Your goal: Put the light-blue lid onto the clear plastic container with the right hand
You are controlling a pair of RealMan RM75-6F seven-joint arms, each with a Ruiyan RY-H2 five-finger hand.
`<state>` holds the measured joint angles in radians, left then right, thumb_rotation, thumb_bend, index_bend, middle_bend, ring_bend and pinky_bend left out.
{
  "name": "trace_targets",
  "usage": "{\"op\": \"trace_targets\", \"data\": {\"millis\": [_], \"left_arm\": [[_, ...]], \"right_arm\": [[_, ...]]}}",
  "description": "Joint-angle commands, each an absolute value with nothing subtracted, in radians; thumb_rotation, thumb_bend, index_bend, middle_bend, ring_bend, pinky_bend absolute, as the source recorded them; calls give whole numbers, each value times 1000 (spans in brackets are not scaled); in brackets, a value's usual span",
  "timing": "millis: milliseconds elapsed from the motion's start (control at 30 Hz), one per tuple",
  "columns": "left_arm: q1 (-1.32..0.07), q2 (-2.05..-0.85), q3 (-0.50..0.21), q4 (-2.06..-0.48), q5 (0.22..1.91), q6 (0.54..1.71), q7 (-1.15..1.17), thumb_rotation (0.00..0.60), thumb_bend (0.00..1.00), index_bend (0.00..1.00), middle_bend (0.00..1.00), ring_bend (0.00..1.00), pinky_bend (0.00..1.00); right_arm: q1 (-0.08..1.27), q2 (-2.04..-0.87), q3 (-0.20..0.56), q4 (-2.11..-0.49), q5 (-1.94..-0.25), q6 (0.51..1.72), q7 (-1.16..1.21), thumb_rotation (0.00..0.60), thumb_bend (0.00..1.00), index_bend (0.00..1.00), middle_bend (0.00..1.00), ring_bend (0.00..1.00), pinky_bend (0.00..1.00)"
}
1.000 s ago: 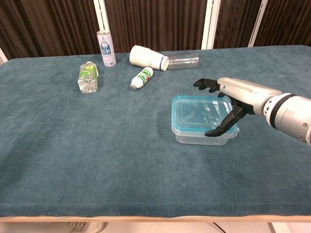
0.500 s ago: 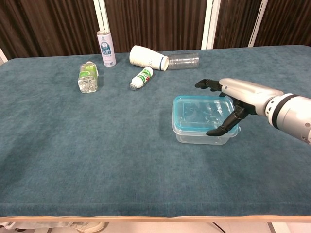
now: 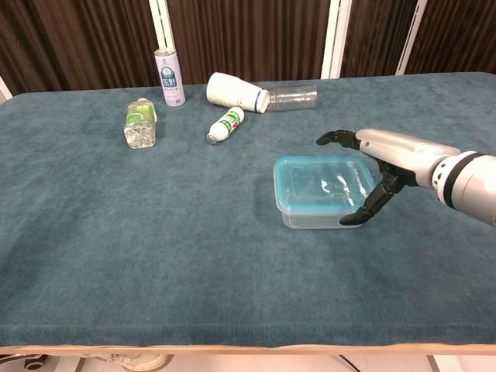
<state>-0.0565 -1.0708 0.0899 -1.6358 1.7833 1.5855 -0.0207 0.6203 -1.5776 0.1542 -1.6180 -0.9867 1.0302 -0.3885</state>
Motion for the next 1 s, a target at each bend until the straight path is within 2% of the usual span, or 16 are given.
{"op": "trace_targets", "data": {"millis": [33, 367, 533, 600, 667, 800, 933, 1000], "left_arm": [[-57, -1071, 90, -1636, 1783, 1585, -20, 600, 441, 106, 0, 0, 375], [-56, -1071, 91, -1637, 1784, 1585, -17, 600, 441, 107, 0, 0, 376], [-56, -1071, 91, -1637, 1783, 1586, -19, 600, 441, 107, 0, 0, 376], [-56, -1071, 91, -1637, 1783, 1585, -19, 600, 441, 107, 0, 0, 376], [-56, -1071, 92, -1637, 1784, 1584, -17, 600, 441, 107, 0, 0, 376], [-57, -1073, 92, -1638, 1787, 1582, -9, 600, 442, 108, 0, 0, 376], [-57, -1073, 93, -1639, 1785, 1580, -7, 600, 442, 107, 0, 0, 376], [-57, -1073, 92, -1640, 1784, 1578, -5, 600, 441, 108, 0, 0, 376]], "right_arm": [[618, -1573, 152, -1621, -987, 1032, -386, 600, 189, 22, 11, 0, 126], [600, -1553, 142, -1650, -1010, 1070, -388, 600, 190, 12, 0, 0, 126], [569, -1531, 112, -1711, -1117, 1141, -381, 600, 213, 34, 1, 0, 130], [557, -1523, 97, -1735, -1174, 1179, -393, 600, 284, 119, 40, 28, 166], [549, -1522, 86, -1748, -1238, 1225, -423, 600, 397, 270, 152, 144, 280], [561, -1549, 105, -1724, -1290, 1268, -527, 600, 523, 494, 326, 348, 464], [574, -1559, 119, -1719, -1265, 1251, -567, 600, 535, 534, 359, 383, 500], [602, -1574, 140, -1697, -1220, 1204, -600, 600, 536, 537, 365, 387, 506]]}}
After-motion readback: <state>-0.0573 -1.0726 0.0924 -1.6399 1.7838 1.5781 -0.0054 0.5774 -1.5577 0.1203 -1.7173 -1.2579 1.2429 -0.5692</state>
